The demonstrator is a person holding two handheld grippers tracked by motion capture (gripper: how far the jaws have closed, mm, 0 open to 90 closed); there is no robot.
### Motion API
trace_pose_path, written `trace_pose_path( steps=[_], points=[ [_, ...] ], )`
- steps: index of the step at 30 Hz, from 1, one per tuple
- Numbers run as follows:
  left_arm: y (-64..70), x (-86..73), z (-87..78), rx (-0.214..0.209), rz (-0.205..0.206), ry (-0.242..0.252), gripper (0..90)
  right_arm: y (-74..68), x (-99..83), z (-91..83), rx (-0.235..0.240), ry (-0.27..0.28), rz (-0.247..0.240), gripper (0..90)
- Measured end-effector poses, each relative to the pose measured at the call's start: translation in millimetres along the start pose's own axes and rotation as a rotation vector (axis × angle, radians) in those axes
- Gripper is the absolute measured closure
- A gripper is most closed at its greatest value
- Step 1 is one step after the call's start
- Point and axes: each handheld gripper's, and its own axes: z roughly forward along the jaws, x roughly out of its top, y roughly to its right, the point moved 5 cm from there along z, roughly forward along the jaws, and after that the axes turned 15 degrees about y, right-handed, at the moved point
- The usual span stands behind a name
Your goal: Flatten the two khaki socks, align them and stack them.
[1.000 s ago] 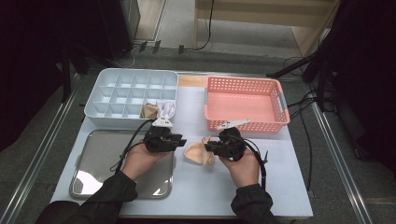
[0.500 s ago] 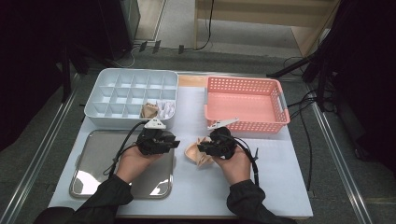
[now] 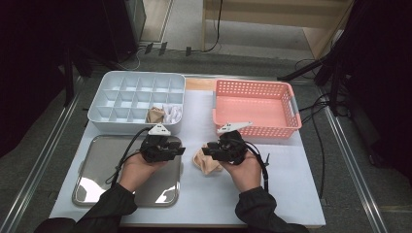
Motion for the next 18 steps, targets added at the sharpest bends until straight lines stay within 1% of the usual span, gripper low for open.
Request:
trace_pose_path(
  steps=[2, 4, 7, 10, 16, 18],
  points=[
    [-0.5, 0.5, -0.1, -0.001, 0.003, -0.002, 67.7, 1.4, 0.2, -3.9, -0.001, 0.005, 0.001, 74.9],
    [-0.7, 1.1, 0.1, -0.003, 0.004, 0.0, 67.7, 3.5, -2.0, -6.2, -0.008, -0.004, 0.005, 79.9],
    [-0.5, 2.0, 0.8, -0.005, 0.001, 0.003, 67.7, 6.6, -6.9, -5.8, -0.01, -0.022, 0.02, 83.8],
    [-0.8, 2.2, 2.0, -0.008, 0.001, 0.002, 67.7, 5.6, -12.2, -2.4, -0.001, -0.038, 0.032, 85.6],
    [0.6, 0.3, 4.7, -0.014, 0.002, -0.016, 67.7, 3.4, -21.8, 10.8, -0.001, -0.082, 0.027, 86.5],
    [0.4, -0.1, 4.8, -0.013, 0.0, -0.018, 67.7, 1.7, -24.2, 16.5, 0.009, -0.091, 0.028, 86.6]
  ],
)
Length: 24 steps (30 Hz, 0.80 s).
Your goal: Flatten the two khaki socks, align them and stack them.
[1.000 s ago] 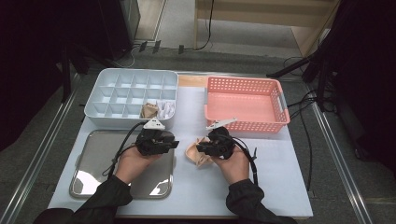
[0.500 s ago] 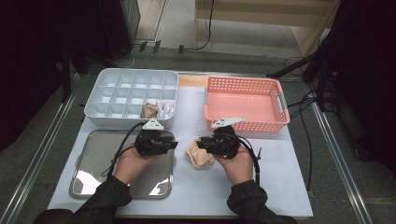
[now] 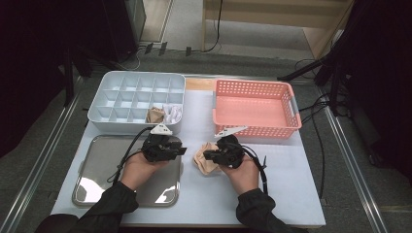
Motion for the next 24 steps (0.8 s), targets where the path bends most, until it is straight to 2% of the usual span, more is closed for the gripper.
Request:
trace_pose_path(
  steps=[6, 11, 13, 18, 22, 24],
  points=[
    [-0.9, 0.2, -0.3, 0.003, -0.002, 0.001, 67.7, -9.7, -4.4, 16.7, 0.017, -0.029, -0.028, 86.3],
    [0.3, -1.2, -0.1, 0.0, -0.002, -0.002, 67.4, -9.2, -9.2, 26.3, 0.015, -0.047, -0.036, 86.3],
    [0.4, -1.6, -0.1, -0.001, -0.001, -0.003, 67.4, -8.5, -9.8, 28.5, 0.011, -0.046, -0.035, 86.3],
    [3.1, -2.0, 0.9, -0.008, 0.001, -0.007, 67.3, -6.9, -14.8, 34.8, 0.006, -0.052, -0.07, 90.0],
    [8.5, -2.3, 3.7, -0.021, 0.01, -0.013, 67.2, -6.2, -14.7, 34.4, 0.012, -0.051, -0.052, 90.0],
    [10.7, -2.0, 4.7, -0.026, 0.016, -0.015, 67.2, -7.3, -13.0, 31.5, 0.016, -0.058, -0.052, 86.9]
  ],
)
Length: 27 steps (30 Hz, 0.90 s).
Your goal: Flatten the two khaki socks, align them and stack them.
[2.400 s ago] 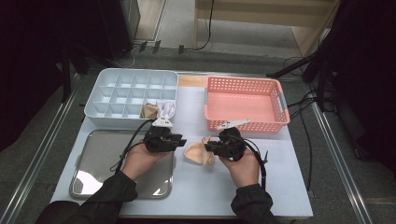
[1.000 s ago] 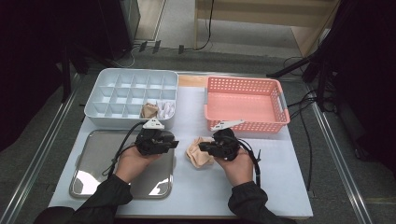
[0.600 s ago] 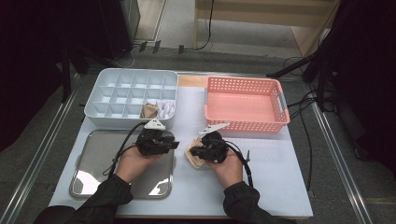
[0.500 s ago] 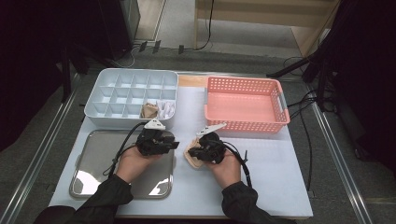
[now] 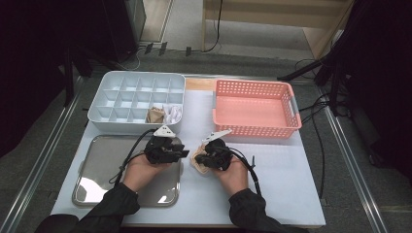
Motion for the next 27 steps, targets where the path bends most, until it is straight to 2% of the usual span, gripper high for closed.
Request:
trace_pose_path(
  steps=[2, 5, 10, 19, 27],
  points=[
    [1.7, 0.6, 0.6, -0.005, 0.0, 0.003, 67.2, -0.3, 3.5, -6.9, 0.003, 0.012, 0.01, 83.7],
    [2.8, 2.0, 1.5, -0.008, 0.005, 0.004, 67.3, 2.3, 8.8, -18.7, -0.019, 0.046, 0.006, 77.6],
    [5.6, 4.9, 2.3, -0.011, 0.014, 0.004, 68.4, 10.5, 10.8, -36.7, -0.047, 0.087, 0.017, 74.9],
    [18.5, 8.4, 11.6, -0.046, 0.027, -0.005, 73.6, 31.7, 3.6, -57.1, -0.113, 0.113, 0.066, 71.4],
    [28.0, 8.0, 25.1, -0.095, 0.024, -0.019, 76.5, 40.1, -8.2, -65.6, -0.16, 0.109, 0.111, 69.8]
  ],
)
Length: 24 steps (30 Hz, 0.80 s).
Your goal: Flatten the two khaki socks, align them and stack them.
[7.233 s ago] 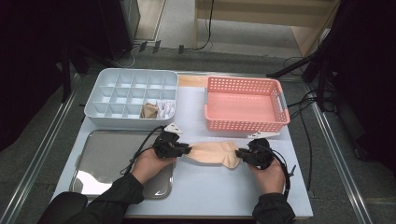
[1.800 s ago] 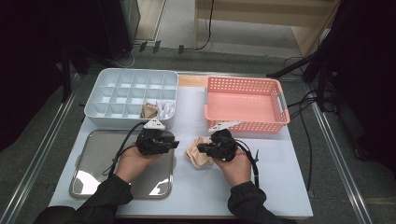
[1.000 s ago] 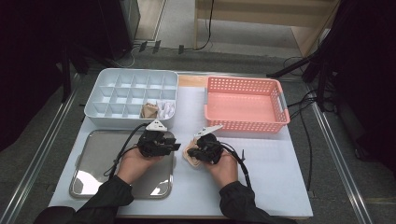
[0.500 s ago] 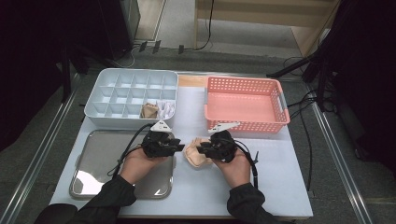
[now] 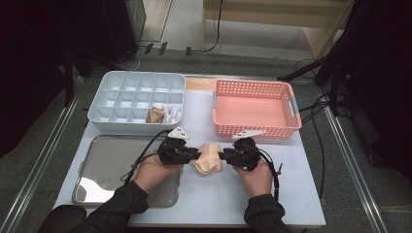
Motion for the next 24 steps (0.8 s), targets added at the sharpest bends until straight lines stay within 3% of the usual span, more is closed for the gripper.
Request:
trace_pose_path(
  steps=[6, 14, 24],
  points=[
    [3.5, -6.7, 11.0, -0.014, 0.009, -0.031, 76.4, 4.9, -4.3, -2.4, -0.027, -0.003, 0.014, 69.7],
    [-1.2, -13.9, 16.4, 0.005, 0.012, -0.069, 75.8, 11.4, -7.6, -1.6, -0.037, -0.01, 0.03, 70.1],
    [-4.5, -18.2, 15.1, 0.012, 0.031, -0.067, 76.6, 13.1, -10.8, 8.9, -0.027, -0.044, 0.032, 76.1]
  ],
)
